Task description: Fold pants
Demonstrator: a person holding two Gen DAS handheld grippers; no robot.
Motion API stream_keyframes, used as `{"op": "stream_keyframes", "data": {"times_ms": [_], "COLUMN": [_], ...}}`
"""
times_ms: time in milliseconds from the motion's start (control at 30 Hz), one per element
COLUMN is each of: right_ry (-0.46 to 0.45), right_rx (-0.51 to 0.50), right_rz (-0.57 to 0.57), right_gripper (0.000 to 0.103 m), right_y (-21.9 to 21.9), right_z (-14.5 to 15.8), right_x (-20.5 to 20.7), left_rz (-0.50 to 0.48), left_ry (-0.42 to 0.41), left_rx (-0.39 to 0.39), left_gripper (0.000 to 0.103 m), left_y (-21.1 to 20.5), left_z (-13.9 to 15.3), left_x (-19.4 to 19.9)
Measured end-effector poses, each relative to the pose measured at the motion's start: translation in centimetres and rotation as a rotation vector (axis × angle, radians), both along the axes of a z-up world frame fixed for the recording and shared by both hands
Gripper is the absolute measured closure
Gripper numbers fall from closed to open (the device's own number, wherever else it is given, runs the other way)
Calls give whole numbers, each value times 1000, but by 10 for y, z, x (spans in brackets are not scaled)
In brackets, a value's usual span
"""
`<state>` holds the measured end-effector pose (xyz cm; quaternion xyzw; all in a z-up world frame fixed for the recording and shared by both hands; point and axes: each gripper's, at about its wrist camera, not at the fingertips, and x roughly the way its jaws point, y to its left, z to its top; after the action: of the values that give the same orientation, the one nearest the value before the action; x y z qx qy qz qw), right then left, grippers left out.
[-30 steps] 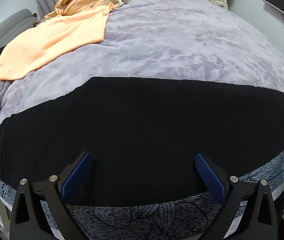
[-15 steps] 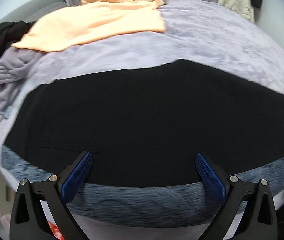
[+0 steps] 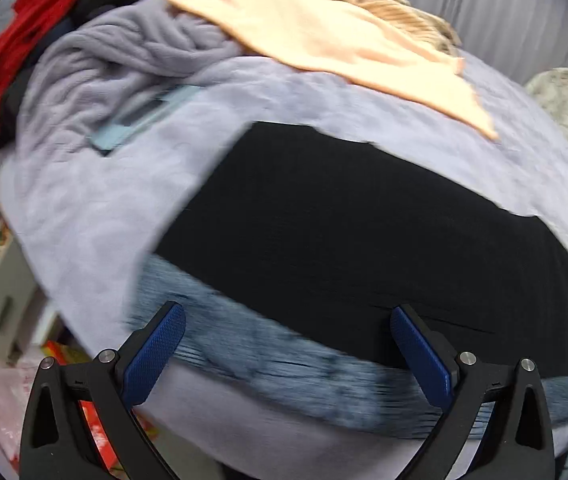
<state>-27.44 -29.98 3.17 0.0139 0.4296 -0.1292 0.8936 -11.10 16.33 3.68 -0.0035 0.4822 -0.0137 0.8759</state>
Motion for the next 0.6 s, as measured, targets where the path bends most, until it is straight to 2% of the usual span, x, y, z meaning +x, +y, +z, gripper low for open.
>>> {"op": "stream_keyframes", "data": {"times_ms": [33, 133, 167, 267, 300, 400, 433, 467, 533, 600], "right_ry": [1, 6, 9, 21, 31, 56, 56, 50, 38, 39], "right_rx": [1, 0, 0, -3, -3, -5, -7, -6, 1, -2], "right_rz": [-2, -2, -4, -8, -12, -32, -35, -37, -42, -42], "right_gripper": [0, 0, 0, 0, 0, 0, 0, 0, 0, 0], "right_y": [0, 0, -1, 0, 0, 3, 4, 4, 3, 3], "right_z": [0, 0, 0, 0, 1, 6, 5, 4, 1, 1], "right_x": [0, -1, 0, 2, 3, 5, 5, 5, 4, 5], "left_rz": [20, 49, 46, 39, 36, -51, -54, -49, 15, 81], "left_ry": [4, 42, 37, 28, 0, -69, -104, -135, -145, -68], "left_rx": [25, -99, -83, 73, 72, -36, -34, -9, 75, 108], "left_gripper": [0, 0, 0, 0, 0, 0, 0, 0, 0, 0], "left_y": [7, 31, 30, 9, 2, -10, -14, -17, -18, -18], "left_z": [-3, 1, 5, 12, 21, 50, 59, 66, 65, 49], "left_x": [0, 1, 4, 7, 5, -3, -1, 7, 38, 78]}}
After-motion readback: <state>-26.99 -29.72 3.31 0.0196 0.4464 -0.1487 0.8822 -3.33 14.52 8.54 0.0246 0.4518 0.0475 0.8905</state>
